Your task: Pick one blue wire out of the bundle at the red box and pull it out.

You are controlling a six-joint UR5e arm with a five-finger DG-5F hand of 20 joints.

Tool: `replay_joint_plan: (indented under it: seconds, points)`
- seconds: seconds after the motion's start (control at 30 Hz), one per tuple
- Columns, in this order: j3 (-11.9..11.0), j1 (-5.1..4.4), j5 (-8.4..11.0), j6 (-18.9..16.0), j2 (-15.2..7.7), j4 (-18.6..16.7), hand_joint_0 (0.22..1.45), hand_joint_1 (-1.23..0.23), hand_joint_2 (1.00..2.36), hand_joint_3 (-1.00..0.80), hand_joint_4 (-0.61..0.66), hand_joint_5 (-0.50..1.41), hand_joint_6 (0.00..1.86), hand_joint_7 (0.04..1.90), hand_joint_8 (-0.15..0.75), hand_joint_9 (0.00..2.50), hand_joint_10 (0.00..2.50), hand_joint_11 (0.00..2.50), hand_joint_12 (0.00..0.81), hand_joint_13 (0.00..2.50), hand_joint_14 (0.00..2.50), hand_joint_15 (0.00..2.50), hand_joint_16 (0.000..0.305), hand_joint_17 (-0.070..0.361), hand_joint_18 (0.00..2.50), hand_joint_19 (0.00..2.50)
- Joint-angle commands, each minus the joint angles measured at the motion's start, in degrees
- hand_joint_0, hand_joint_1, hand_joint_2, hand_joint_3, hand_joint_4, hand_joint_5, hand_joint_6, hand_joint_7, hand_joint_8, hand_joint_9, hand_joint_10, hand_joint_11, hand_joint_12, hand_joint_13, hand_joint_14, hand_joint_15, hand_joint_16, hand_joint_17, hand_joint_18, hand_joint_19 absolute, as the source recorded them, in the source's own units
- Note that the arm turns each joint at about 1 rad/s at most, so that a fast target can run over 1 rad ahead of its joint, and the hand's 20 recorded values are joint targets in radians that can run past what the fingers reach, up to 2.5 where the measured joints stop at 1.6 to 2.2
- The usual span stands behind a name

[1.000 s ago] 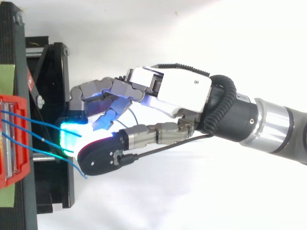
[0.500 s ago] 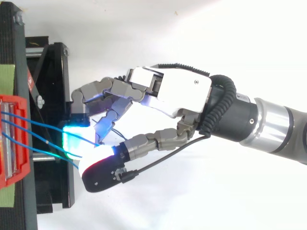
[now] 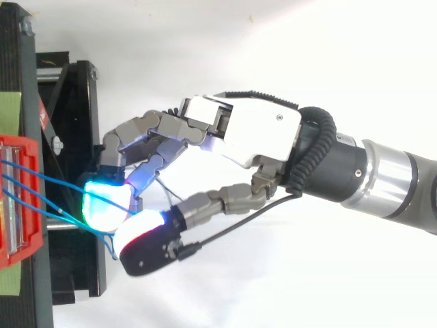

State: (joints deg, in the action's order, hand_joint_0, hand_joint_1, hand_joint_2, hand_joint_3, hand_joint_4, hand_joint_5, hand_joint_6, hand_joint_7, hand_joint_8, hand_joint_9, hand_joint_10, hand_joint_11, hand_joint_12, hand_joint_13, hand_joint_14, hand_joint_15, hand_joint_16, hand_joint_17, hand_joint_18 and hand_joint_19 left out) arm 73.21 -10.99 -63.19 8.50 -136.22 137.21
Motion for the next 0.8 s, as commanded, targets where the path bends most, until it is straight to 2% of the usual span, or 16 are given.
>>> replay_joint_plan:
  seconds: [0.0, 0.07, 0.1, 0.27, 0.4, 0.6, 0.77]
  points:
    - [0.00, 0.00, 0.00, 0.03, 0.08, -0.01, 0.50, -0.45, 1.00, -0.50, 0.17, -0.09, 0.73, 1.11, 0.223, 1.09, 0.02, 0.79, 0.353, 0.54, 0.01, 0.35, 0.053, 0.118, 0.32, 0.29]
    - [0.00, 0.00, 0.00, 0.03, -0.01, -0.01, 0.53, -0.35, 1.00, -0.50, 0.15, -0.07, 0.68, 1.18, 0.210, 1.12, 0.03, 0.78, 0.342, 0.54, 0.01, 0.35, 0.050, 0.113, 0.29, 0.31]
    - [0.00, 0.00, 0.00, 0.03, -0.01, -0.01, 0.55, -0.35, 1.00, -0.50, 0.14, -0.06, 0.67, 1.22, 0.213, 1.14, 0.02, 0.78, 0.339, 0.54, 0.01, 0.36, 0.049, 0.110, 0.28, 0.31]
    - [0.00, 0.00, 0.00, 0.03, 0.08, -0.01, 0.60, -0.58, 1.01, -0.38, 0.13, -0.08, 0.74, 1.18, 0.213, 1.15, 0.02, 0.81, 0.332, 0.56, 0.01, 0.36, 0.047, 0.105, 0.30, 0.29]
    - [-0.09, 0.00, 0.00, 0.03, -0.01, -0.01, 0.59, -0.64, 1.01, -0.32, 0.15, -0.08, 0.80, 1.12, 0.225, 1.17, 0.02, 0.82, 0.347, 0.59, 0.01, 0.36, 0.050, 0.113, 0.34, 0.28]
    - [0.00, -0.09, 0.00, 0.03, -0.01, -0.01, 0.59, -0.71, 1.01, -0.33, 0.15, -0.08, 0.80, 1.15, 0.222, 1.18, 0.02, 0.83, 0.338, 0.60, 0.01, 0.37, 0.049, 0.110, 0.35, 0.29]
    - [0.00, -0.09, 0.00, 0.03, -0.01, 0.08, 0.62, -0.87, 1.01, -0.41, 0.13, -0.11, 0.84, 1.12, 0.207, 1.12, 0.03, 0.86, 0.329, 0.59, 0.02, 0.38, 0.046, 0.105, 0.35, 0.28]
